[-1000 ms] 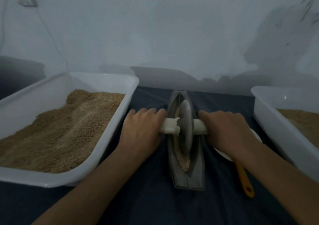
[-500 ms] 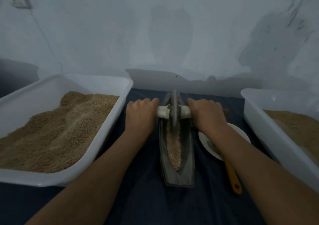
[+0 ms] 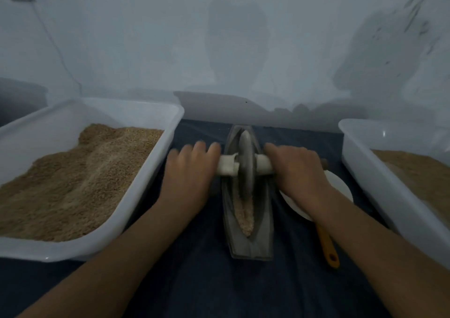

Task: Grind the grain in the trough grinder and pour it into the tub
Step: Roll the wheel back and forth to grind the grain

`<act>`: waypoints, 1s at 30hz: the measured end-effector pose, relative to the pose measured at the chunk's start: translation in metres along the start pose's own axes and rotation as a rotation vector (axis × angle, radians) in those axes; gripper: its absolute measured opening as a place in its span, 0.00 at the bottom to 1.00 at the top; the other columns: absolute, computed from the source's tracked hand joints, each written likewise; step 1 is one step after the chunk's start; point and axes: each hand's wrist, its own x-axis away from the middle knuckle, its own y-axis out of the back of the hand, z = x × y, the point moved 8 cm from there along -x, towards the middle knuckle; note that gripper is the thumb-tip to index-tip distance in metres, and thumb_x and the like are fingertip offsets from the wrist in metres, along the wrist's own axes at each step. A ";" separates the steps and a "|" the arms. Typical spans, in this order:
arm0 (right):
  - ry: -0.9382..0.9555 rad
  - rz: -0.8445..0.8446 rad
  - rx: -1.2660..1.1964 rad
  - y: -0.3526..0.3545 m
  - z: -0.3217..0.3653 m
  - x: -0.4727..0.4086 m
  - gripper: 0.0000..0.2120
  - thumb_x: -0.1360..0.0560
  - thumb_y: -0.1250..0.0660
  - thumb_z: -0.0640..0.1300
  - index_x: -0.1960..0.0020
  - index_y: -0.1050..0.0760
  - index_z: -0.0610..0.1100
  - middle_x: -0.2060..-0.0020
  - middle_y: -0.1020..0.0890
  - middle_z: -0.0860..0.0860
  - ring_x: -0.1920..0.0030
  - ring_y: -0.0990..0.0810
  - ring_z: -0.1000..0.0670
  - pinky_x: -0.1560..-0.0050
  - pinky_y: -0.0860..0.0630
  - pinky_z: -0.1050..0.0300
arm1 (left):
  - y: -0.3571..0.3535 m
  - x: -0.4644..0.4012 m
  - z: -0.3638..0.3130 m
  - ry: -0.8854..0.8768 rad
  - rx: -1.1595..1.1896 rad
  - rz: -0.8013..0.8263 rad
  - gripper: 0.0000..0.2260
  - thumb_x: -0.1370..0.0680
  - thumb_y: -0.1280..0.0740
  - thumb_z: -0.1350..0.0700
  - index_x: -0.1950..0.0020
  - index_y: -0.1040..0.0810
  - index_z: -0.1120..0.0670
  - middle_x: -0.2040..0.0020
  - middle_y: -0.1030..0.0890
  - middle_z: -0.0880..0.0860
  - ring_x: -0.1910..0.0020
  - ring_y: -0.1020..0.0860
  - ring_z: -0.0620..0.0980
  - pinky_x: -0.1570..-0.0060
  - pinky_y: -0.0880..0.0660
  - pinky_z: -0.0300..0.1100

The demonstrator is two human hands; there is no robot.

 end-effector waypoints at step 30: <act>-0.368 0.039 -0.221 -0.024 -0.036 -0.043 0.24 0.20 0.54 0.59 0.63 0.27 0.49 0.52 0.17 0.44 0.61 0.29 0.45 0.59 0.36 0.50 | -0.038 -0.069 0.008 0.243 0.236 0.191 0.13 0.17 0.48 0.50 0.57 0.30 0.53 0.51 0.22 0.53 0.59 0.28 0.55 0.58 0.31 0.48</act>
